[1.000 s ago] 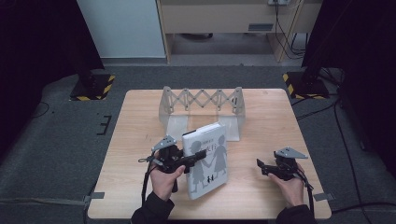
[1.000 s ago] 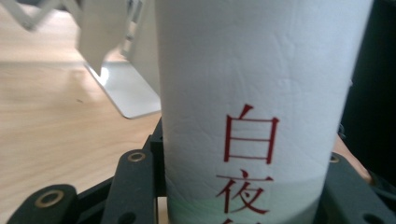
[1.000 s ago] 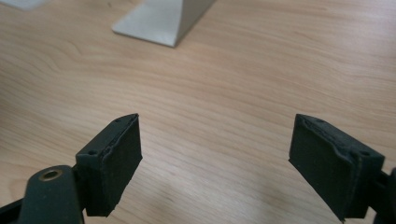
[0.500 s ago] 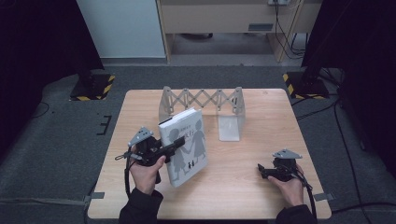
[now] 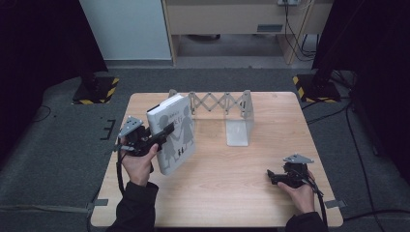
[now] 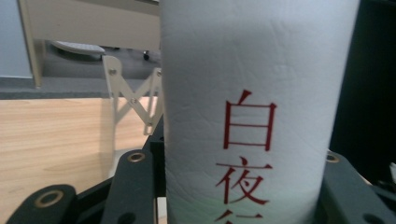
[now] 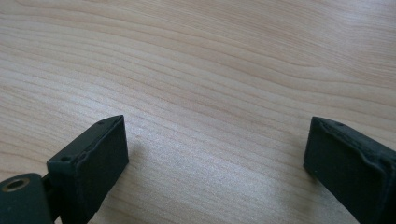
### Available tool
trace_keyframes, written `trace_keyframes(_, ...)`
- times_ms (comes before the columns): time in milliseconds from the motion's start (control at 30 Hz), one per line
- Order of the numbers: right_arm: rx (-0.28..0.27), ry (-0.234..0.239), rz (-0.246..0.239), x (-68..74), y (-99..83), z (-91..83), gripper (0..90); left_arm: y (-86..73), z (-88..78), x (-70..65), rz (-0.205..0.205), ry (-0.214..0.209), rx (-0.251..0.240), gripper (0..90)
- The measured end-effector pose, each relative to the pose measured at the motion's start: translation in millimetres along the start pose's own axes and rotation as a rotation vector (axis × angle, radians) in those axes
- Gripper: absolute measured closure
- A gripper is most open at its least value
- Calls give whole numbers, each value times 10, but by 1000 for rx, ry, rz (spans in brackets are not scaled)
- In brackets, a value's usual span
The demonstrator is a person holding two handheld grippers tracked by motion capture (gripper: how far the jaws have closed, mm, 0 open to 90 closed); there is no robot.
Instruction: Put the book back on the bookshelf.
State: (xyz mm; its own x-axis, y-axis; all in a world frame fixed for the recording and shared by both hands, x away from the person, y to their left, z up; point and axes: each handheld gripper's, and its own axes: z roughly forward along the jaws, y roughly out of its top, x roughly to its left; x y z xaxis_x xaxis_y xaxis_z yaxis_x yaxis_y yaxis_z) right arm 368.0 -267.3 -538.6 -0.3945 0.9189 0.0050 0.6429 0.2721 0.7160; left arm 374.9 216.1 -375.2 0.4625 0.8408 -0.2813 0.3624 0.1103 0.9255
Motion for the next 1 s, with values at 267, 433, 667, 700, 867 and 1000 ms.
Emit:
trace_keyframes(267,1,1,0,-1,0,1,64,108,175,64,36,71,9,530)
trace_keyframes(433,2,1,0,-1,0,1,64,161,335,80,56,108,7,530)
trace_keyframes(667,0,-1,3,1,1,2,64,170,611,92,84,167,2,529)
trace_keyframes(700,-1,-1,2,0,1,3,64,161,645,101,85,175,5,530)
trace_keyframes(867,0,-1,3,1,1,2,63,106,798,143,71,196,7,529)
trace_keyframes(1000,3,0,2,1,2,1,62,40,910,135,92,202,18,530)
